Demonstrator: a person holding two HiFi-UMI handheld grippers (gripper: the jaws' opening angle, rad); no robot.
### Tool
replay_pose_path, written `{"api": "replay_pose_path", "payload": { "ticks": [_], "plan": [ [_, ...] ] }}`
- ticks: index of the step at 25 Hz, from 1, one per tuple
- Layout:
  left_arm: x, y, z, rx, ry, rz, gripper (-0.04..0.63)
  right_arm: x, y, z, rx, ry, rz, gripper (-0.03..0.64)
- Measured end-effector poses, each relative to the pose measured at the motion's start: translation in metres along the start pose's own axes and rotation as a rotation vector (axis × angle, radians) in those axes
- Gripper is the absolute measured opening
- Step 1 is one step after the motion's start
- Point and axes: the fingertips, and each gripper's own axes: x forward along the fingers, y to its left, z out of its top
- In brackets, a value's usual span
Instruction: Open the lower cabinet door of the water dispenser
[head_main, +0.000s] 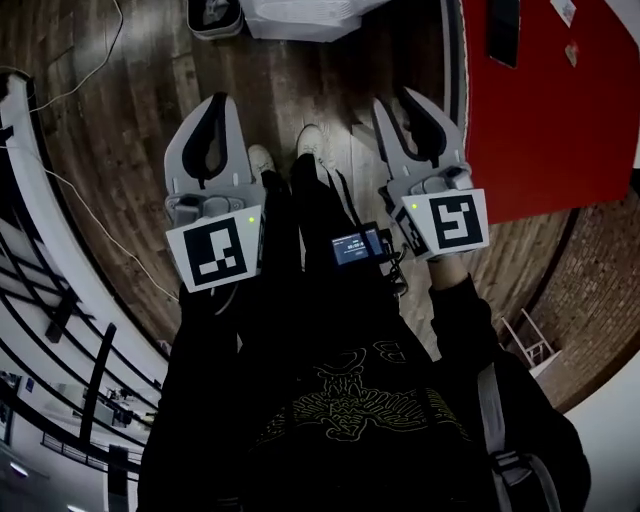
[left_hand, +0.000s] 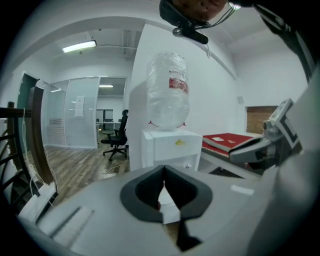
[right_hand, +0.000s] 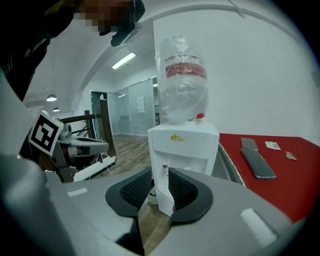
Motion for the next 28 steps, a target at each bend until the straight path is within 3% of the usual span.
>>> {"api": "replay_pose_path", "payload": {
  "ticks": [4,7,12,16,19,28],
  "plan": [
    [0.034,0.002,-0.041,0.023,0.047,-0.006,0.008,0.044,-0.010,-0.040,0.010,0.050,0.002,0.110],
    [0.053,0.010,-0.068,0.036,0.085,0.014,0.008,0.075,-0.013,-0.072,0.035,0.115,0.026,0.152],
    [0.072,0.019,-0.093,0.020,0.056,0.046,0.008,0.104,-0.028,-0.107,0.028,0.126,0.004,0.190],
    [0.078,0.030,-0.119,0.006,0.082,0.064,0.008,0.123,-0.038,-0.140,0.018,0.165,-0.016,0.209],
    [0.088,0.038,-0.134,0.014,0.082,0.070,0.008,0.141,-0.046,-0.157,0.048,0.177,-0.030,0.215],
    [0.098,0.032,-0.160,-0.018,0.092,0.090,0.008,0.174,-0.068,-0.188,0.010,0.199,-0.054,0.239]
  ]
}}
